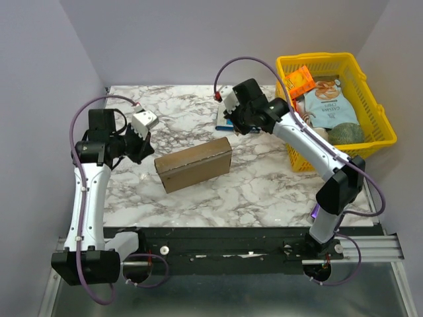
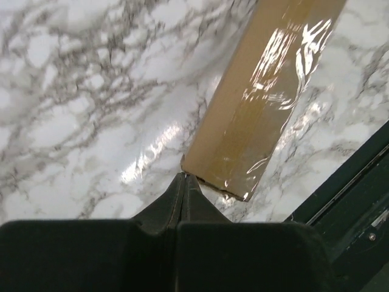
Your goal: Unpack the express box
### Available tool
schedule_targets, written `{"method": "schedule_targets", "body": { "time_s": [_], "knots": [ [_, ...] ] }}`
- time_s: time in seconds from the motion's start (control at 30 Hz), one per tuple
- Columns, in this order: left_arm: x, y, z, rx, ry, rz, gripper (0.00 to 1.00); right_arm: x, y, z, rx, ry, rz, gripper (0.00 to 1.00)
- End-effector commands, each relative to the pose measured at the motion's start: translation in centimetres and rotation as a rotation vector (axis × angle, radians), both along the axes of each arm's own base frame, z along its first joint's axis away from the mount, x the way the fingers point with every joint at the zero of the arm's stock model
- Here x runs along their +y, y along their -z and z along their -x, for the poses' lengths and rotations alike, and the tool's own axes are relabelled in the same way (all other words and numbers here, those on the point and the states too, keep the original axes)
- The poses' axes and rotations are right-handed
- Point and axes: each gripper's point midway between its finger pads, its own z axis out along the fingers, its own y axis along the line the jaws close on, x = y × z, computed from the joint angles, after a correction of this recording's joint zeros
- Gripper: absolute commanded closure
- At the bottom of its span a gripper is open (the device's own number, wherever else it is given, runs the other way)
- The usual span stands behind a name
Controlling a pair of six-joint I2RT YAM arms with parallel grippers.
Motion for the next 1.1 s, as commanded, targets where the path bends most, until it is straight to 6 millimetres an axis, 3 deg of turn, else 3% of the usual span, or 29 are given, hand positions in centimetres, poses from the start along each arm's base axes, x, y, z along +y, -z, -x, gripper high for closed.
{"method": "schedule_targets", "body": {
  "time_s": [0.0,0.07,0.13,0.2,0.3,0.4,0.57,0.67,0.87,1.07],
  "knots": [
    [-3.7,-5.7,-2.1,-0.066,0.102,0.231,0.91,-1.7,-7.0,-1.1,-0.153,0.141,-0.150,1.00],
    [-5.2,-6.8,-3.8,-0.064,0.119,0.299,0.78,-1.6,-9.7,-0.8,-0.168,0.153,-0.248,1.00],
    [-6.7,-6.4,-4.8,-0.057,0.123,0.293,0.64,-0.8,-12.3,-0.8,-0.200,0.143,-0.342,1.00],
    [-9.2,-5.6,-5.4,-0.051,0.185,0.294,0.57,-0.4,-15.6,-0.6,-0.246,0.158,-0.444,1.00],
    [-11.3,-4.2,-6.6,-0.029,0.189,0.315,0.55,-1.2,-17.3,-0.9,-0.267,0.257,-0.486,1.00],
    [-12.8,-3.4,-7.4,0.000,0.200,0.371,0.52,-2.4,-17.7,-0.9,-0.294,0.333,-0.490,1.00],
    [-14.2,-1.4,-8.7,0.054,0.202,0.397,0.52,-1.8,-15.0,1.2,-0.209,0.248,-0.465,1.00],
    [-15.0,-0.5,-8.7,0.078,0.216,0.411,0.52,-1.4,-13.8,2.5,-0.182,0.188,-0.444,0.99],
    [-16.7,0.7,-8.1,0.087,0.248,0.421,0.53,-2.4,-12.7,2.4,-0.193,0.301,-0.429,1.00],
    [-16.9,2.8,-8.5,0.100,0.193,0.379,0.54,-0.6,-12.3,3.3,-0.156,0.268,-0.444,1.00]
  ]
}}
